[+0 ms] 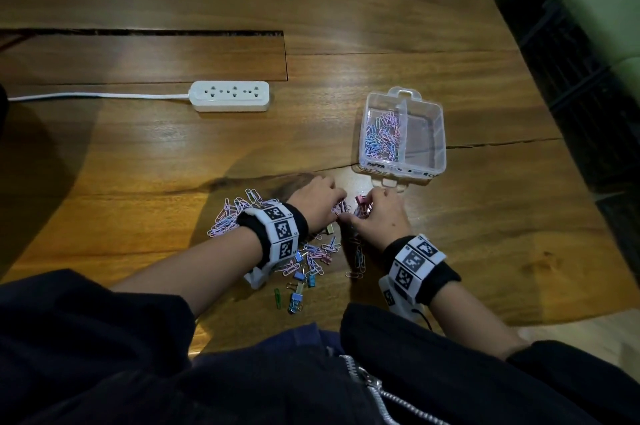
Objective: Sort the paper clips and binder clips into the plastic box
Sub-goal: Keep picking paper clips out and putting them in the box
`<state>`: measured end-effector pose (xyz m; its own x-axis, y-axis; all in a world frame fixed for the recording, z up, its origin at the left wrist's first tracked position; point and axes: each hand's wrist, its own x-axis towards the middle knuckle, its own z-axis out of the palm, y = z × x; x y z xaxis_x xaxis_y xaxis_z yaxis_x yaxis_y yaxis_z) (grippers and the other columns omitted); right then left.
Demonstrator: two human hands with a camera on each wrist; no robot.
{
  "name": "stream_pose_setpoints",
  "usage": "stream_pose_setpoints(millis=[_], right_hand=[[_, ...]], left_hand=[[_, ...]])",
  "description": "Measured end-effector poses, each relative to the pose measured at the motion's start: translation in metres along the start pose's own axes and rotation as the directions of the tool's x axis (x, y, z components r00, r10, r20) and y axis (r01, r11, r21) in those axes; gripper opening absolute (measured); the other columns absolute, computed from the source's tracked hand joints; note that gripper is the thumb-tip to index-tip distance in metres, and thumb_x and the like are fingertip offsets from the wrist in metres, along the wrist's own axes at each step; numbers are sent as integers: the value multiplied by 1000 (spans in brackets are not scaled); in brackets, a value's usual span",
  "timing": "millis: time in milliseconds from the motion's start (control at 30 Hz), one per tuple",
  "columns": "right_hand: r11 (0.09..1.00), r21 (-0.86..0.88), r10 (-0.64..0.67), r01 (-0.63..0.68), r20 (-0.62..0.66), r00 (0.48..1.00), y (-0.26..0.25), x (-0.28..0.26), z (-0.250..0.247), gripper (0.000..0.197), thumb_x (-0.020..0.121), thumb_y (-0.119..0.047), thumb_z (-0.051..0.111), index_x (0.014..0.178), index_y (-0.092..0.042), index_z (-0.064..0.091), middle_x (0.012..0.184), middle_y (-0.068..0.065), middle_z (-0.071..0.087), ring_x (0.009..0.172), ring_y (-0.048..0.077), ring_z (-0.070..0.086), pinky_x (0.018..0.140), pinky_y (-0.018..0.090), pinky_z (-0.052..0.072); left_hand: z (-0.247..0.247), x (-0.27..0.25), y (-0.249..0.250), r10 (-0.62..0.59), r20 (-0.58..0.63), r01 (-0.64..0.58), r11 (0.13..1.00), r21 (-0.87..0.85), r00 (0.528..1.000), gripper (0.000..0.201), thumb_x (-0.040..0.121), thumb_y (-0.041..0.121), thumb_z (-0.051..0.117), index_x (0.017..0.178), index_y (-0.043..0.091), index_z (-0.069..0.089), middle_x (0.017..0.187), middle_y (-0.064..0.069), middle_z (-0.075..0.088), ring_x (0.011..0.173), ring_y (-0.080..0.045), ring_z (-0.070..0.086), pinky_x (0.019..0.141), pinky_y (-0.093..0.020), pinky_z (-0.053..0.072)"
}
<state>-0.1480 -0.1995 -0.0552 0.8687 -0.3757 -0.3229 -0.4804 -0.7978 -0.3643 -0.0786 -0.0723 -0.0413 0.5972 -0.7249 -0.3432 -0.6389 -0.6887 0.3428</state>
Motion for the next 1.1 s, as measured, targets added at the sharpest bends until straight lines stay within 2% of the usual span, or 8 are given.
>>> stream_pose_setpoints(millis=[167,267,533,767,867,967,1033,1100], right_hand=[[993,103,-58,49,94,994,-6,0,-6,42,69,-32,74,98,-7,55,110,10,48,100,21,45,81,26,35],[993,103,-76,64,127,989,-4,0,-9,37,70,-25,74,97,-8,57,108,8,49,92,14,40,81,26,37],[987,98,-136,124,128,982,1,1,-6,21,78,-23,67,89,-5,60,86,3,48,86,21,50,70,24,31],[993,93,-89,80,103,991,2,-1,-9,24,75,-20,71,90,-8,57,91,4,51,84,17,46,72,27,37],[998,60,-33,30,47,998,2,-2,-6,29,71,-26,74,89,-12,56,99,6,54,95,21,50,83,34,47],[998,59,28,-29,17,999,1,-3,-7,29,70,-27,74,89,-12,58,104,9,52,101,24,48,89,38,46],[998,53,19,-20,24,1000,-1,-4,-8,23,76,-21,69,93,-8,61,104,10,55,101,24,51,87,34,45],[999,32,-19,18,28,999,-5,-5,-8,17,82,-15,62,95,-6,62,103,11,60,100,23,54,81,29,42]], left_hand=[[-2,1,-2,-62,33,62,998,-9,998,33,85,30,60,110,9,54,116,-11,51,109,-26,49,90,-36,44],[-3,2,-4,-74,40,75,997,-23,996,30,83,32,62,103,11,54,116,-9,49,110,-24,44,90,-36,43],[-5,4,0,70,60,-71,997,14,996,39,85,22,61,121,12,52,121,-9,49,115,-25,44,93,-36,39],[-5,4,-1,60,108,-57,998,-22,992,20,87,18,56,103,5,57,112,-11,51,103,-26,51,82,-32,41],[-5,5,-2,54,110,-46,996,-73,993,5,85,12,56,89,11,54,98,-9,51,94,-24,52,75,-29,39],[-6,8,-5,5,106,14,984,-175,994,20,79,5,59,71,16,43,85,-3,48,81,-20,47,64,-25,37],[-7,8,-8,-48,104,75,959,-274,993,32,78,1,60,63,20,39,76,1,49,77,-18,48,57,-21,36],[-9,6,-12,-94,100,126,913,-387,991,34,77,-3,61,61,20,41,70,6,49,76,-17,52,58,-18,39]])
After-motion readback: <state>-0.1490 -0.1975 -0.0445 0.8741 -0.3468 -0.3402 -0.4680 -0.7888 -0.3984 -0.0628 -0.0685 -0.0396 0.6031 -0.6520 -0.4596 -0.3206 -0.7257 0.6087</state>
